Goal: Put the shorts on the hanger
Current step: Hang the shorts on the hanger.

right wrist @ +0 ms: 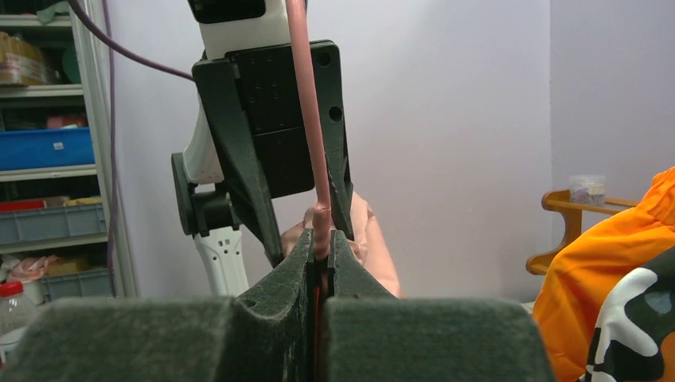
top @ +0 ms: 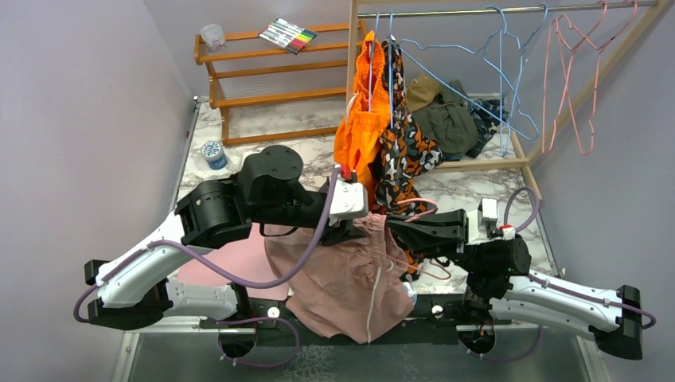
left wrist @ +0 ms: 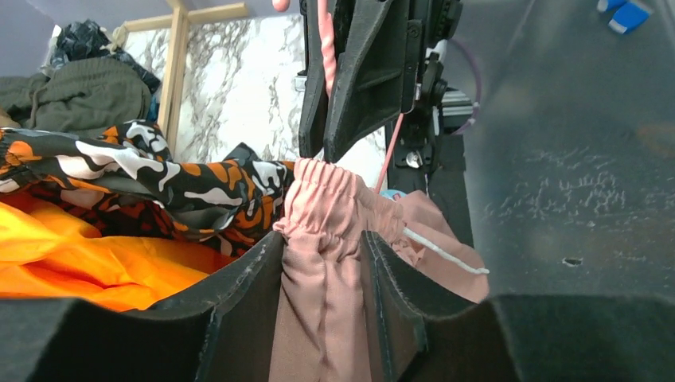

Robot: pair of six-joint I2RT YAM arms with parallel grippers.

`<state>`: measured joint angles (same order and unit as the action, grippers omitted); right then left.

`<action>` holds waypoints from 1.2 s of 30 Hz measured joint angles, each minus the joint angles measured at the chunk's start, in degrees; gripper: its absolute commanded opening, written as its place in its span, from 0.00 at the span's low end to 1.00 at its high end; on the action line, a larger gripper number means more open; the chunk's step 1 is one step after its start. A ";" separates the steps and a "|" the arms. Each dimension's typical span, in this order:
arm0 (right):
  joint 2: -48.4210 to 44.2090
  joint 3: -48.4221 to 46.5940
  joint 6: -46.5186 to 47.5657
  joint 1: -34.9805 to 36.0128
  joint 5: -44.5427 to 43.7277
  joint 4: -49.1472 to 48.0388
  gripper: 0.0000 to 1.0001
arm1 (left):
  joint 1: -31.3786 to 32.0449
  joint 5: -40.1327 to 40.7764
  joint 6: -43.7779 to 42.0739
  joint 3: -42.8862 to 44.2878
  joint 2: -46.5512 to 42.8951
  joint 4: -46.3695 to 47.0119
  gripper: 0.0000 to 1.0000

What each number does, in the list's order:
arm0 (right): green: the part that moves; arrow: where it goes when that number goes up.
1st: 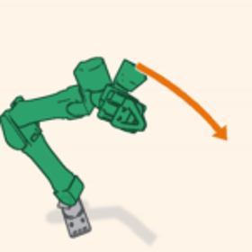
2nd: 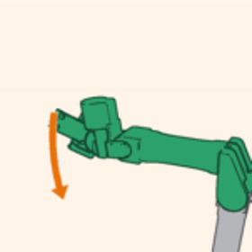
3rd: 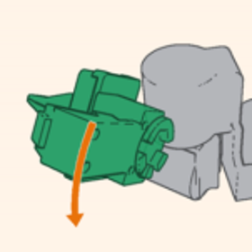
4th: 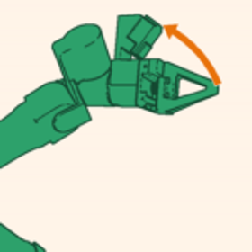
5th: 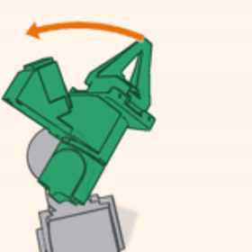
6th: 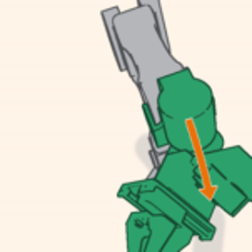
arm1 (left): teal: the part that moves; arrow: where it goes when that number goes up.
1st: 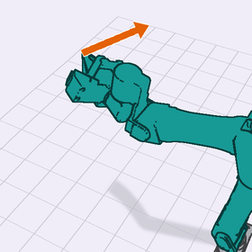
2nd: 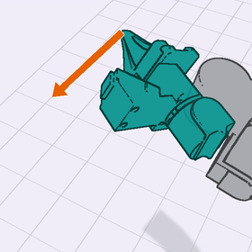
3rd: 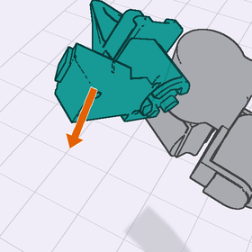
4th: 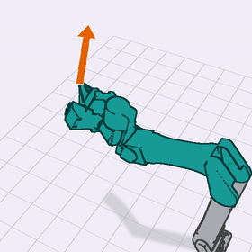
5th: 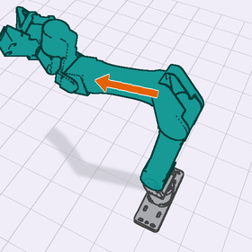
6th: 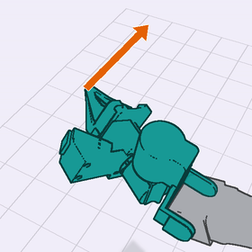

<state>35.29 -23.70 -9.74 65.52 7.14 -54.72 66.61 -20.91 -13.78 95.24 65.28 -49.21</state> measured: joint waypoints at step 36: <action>5.01 -0.24 -2.49 -0.24 4.46 -1.86 0.01 | 2.16 2.19 -3.17 -0.59 3.08 -3.82 0.08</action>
<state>40.29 -23.94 -12.23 65.28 11.60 -56.58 68.77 -18.72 -16.95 94.65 68.36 -53.04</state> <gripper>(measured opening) 0.038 0.243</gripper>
